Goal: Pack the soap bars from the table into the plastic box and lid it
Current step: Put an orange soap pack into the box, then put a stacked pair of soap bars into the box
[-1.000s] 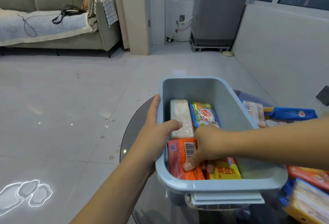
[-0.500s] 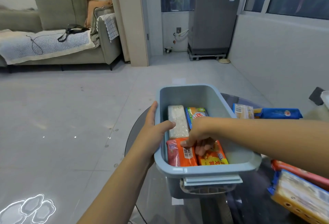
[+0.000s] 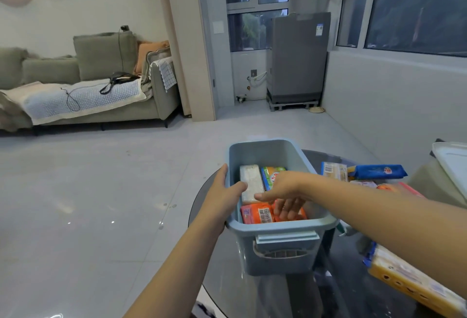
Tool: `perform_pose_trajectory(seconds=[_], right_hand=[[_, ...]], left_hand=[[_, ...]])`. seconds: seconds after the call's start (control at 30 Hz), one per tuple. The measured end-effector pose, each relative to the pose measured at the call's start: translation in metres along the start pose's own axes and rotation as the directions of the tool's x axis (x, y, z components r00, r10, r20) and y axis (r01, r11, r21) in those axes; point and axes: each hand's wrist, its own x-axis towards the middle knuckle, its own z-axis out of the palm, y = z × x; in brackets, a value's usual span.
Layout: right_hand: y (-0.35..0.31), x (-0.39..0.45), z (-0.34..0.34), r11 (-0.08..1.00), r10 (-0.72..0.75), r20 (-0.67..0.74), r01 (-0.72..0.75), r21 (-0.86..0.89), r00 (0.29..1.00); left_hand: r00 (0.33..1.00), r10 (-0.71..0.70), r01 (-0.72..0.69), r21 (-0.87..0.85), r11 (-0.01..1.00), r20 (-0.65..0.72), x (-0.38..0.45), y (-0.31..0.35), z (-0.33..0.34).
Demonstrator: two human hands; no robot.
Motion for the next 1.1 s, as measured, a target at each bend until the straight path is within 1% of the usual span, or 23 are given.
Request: perform_pose_trajectory(seconds=[0.1,0.2,0.27,0.37,0.47,0.6,0.7,0.87,0.97,1.1], right_hand=[[0.006,-0.013,-0.003,0.959,-0.227,-0.095,0.239,0.15,0.969],[0.013,-0.03,-0.005,0.878,-0.366,-0.22,0.414,0.239,0.904],[0.021,-0.044,-0.007,0.839,-0.417,-0.321,0.496,0.224,0.85],[0.041,-0.067,-0.012,0.79,-0.439,-0.459,0.575,0.211,0.772],[0.067,-0.09,-0.018,0.751,-0.431,-0.566,0.627,0.207,0.703],[0.11,-0.117,-0.021,0.747,-0.349,-0.667,0.625,0.227,0.658],[0.144,-0.132,-0.02,0.778,-0.294,-0.694,0.586,0.225,0.658],[0.198,-0.14,-0.016,0.844,-0.202,-0.695,0.482,0.235,0.691],[0.228,-0.135,-0.012,0.868,-0.127,-0.679,0.412,0.277,0.723],[0.257,-0.124,-0.008,0.932,-0.073,-0.633,0.278,0.232,0.771]], left_hand=[[0.996,0.07,-0.064,0.098,0.993,-0.058,-0.008,0.002,0.003],[0.976,0.193,-0.178,0.139,0.974,-0.101,-0.019,0.008,0.008],[0.956,0.266,-0.247,0.148,0.958,-0.124,-0.027,0.012,0.012],[0.936,0.328,-0.313,0.128,0.941,-0.129,-0.037,0.015,0.023],[0.927,0.365,-0.365,0.013,0.931,-0.083,-0.052,0.021,0.046],[0.908,0.42,-0.418,-0.104,0.903,-0.002,-0.073,0.028,0.088],[0.895,0.436,-0.42,-0.148,0.895,0.097,-0.084,0.029,0.12],[0.885,0.402,-0.379,-0.139,0.915,0.234,-0.095,0.019,0.17],[0.893,0.352,-0.329,-0.126,0.936,0.282,-0.095,0.006,0.193],[0.914,0.26,-0.26,-0.042,0.965,0.311,-0.087,-0.014,0.217]])
